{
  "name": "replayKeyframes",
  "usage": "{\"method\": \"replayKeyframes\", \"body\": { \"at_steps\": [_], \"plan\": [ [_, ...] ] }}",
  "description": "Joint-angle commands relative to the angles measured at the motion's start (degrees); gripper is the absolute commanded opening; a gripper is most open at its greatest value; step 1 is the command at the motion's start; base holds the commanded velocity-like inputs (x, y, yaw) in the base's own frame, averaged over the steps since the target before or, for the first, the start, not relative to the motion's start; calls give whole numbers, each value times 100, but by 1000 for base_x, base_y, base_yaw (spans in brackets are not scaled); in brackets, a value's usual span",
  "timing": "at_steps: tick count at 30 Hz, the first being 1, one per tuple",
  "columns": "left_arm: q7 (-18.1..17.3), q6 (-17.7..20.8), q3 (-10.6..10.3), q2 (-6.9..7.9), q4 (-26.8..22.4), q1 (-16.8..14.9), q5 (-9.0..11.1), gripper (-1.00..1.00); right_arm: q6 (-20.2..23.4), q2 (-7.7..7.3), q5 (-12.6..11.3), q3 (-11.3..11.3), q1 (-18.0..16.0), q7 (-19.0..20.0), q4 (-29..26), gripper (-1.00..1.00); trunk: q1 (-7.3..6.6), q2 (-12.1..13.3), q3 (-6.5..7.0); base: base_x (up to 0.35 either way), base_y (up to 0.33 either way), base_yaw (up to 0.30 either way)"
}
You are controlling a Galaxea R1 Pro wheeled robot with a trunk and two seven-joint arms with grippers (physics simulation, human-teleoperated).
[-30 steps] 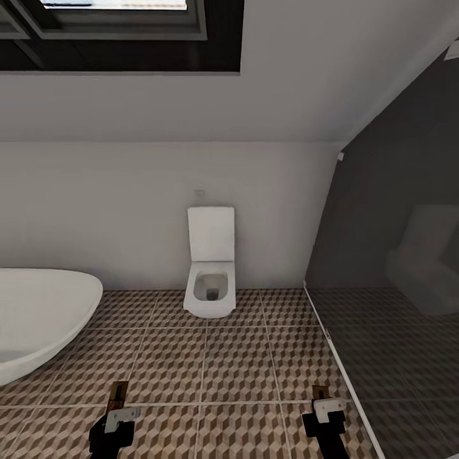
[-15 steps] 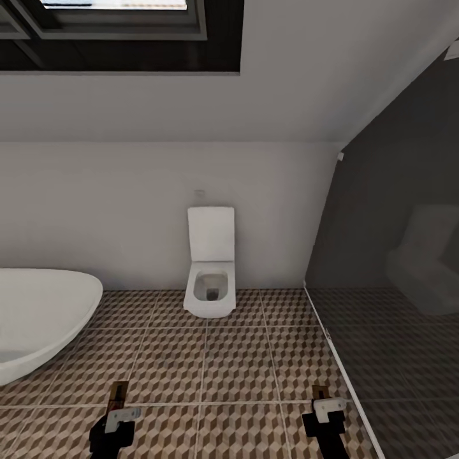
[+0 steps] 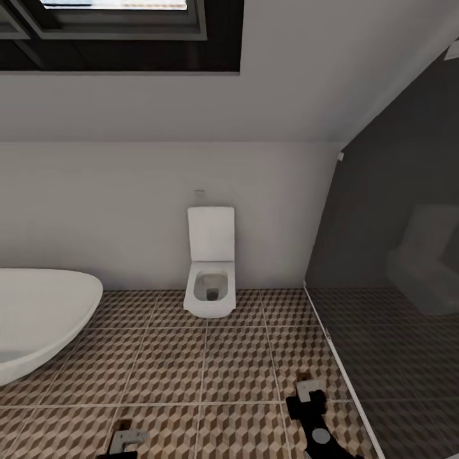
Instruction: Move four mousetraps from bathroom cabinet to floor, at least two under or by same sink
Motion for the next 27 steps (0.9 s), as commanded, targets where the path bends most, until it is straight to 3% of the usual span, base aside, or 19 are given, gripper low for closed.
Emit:
{"method": "replayKeyframes", "body": {
  "at_steps": [1, 3, 5, 9, 17, 27],
  "plan": [
    [34, 115, -48, -2, -58, -16, 18, -100, 150, -3, -76, 41, -6, -28, -214, -100, 3, -11, -12, 0, 0, 0],
    [36, 508, -47, -4, -150, -125, 17, -100, 461, 10, -73, 38, -9, -31, -545, -100, 3, -11, -12, 0, 0, 0],
    [30, 970, -45, -5, -189, -443, 17, -100, 715, 59, -73, 37, -26, -33, -663, -100, 3, -11, -12, 0, 0, 0],
    [24, 1358, -44, -5, -205, -876, 17, -100, 1025, 185, -69, 36, -112, -39, -710, -100, 3, -11, -12, 0, 0, 0],
    [25, 2383, -47, -74, -272, -1878, 10, -100, 1961, 590, -64, 36, -740, -41, -670, -100, 3, -11, -12, 0, 0, 0],
    [-35, 2550, -63, -144, -309, -2048, 0, -100, 2197, 700, -90, 36, -916, -47, -704, -100, 3, -11, -12, 0, 0, 0]
  ]
}}
